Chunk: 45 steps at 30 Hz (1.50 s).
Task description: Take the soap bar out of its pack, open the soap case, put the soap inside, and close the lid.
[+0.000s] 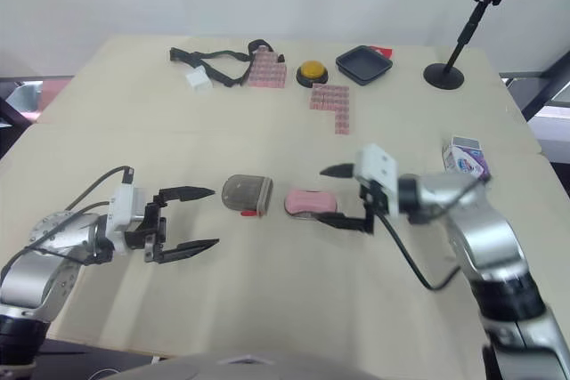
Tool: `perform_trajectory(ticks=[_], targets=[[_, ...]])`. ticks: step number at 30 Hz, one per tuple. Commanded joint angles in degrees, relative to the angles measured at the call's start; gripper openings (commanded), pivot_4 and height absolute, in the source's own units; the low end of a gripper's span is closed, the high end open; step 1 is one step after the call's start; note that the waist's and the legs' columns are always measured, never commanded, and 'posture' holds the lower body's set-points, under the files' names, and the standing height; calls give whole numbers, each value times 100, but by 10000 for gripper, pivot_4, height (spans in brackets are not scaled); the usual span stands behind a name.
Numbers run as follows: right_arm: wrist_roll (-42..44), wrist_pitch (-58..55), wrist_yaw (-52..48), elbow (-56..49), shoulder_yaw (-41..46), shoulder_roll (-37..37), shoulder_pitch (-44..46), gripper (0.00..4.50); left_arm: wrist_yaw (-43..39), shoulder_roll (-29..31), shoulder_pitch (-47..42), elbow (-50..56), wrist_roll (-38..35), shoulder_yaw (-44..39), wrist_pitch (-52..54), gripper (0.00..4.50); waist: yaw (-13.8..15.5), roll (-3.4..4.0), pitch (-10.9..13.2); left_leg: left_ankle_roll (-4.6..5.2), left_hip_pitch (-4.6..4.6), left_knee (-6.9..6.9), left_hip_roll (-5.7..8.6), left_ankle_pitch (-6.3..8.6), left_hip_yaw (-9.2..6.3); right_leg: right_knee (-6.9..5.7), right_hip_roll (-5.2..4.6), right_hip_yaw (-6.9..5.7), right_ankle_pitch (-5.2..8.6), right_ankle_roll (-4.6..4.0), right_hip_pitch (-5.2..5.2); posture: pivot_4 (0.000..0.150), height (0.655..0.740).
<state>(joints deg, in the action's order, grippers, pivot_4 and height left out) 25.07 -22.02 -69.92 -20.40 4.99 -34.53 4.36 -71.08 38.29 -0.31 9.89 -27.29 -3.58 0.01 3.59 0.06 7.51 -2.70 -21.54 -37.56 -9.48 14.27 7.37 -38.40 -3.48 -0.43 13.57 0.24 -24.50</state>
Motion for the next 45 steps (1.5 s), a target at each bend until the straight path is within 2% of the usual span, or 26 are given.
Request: perform_trajectory(ticks=[1,5,8,15,20,28,38,45], targets=[[191,1186,-394,289,767,-96,-784,44780,-279,132,-398,-278,52,21,-215,45000,-27,-5,-3,1,2,0,0,0,3,0,-1,4,0,0,0,1500,7338],[116,2080,-672,693,1076,-151,-1678,44780,-639,230,-953,-845,233,170,-385,45000,-63,-9,-9,3,9,-1,0,0,4,-3,-2,5,0,-1,1,1500,7338],[70,2553,-673,932,1129,-129,-2080,44780,-946,264,-1725,-1493,460,450,-393,45000,-112,-9,-10,7,10,-1,-1,-1,1,-7,0,4,0,-1,0,1500,7338],[86,2895,-388,916,993,-108,-2352,44780,-1755,170,-3102,-2667,1096,1214,-671,45000,-168,-11,-16,14,7,0,0,-5,-3,-8,-1,-1,0,-1,0,1500,7338],[110,2945,-224,835,934,-145,-2425,44780,-2077,39,-3662,-3301,1410,1615,-822,45000,-162,-11,-18,15,2,0,2,-5,-8,-5,-5,-5,0,-1,1,1500,7338],[124,2941,-62,700,902,-194,-2507,44780,-1851,-221,-3881,-3868,1815,1859,-1273,45000,-150,-12,-18,16,-2,0,2,-5,-10,-4,-6,-8,0,-2,1,1500,7338],[139,2868,70,593,869,-258,-2477,44780,-1231,-505,-3720,-3879,2045,1783,-1207,45000,-117,-12,-18,17,-5,0,2,-5,-12,-3,-7,-11,0,-2,1,1500,7338],[152,2847,53,664,865,-324,-2370,44780,-1179,-579,-3584,-3816,2053,1799,-1224,45000,-114,-12,-18,17,-5,0,2,-4,-13,-3,-7,-11,0,-2,1,1500,7338]])
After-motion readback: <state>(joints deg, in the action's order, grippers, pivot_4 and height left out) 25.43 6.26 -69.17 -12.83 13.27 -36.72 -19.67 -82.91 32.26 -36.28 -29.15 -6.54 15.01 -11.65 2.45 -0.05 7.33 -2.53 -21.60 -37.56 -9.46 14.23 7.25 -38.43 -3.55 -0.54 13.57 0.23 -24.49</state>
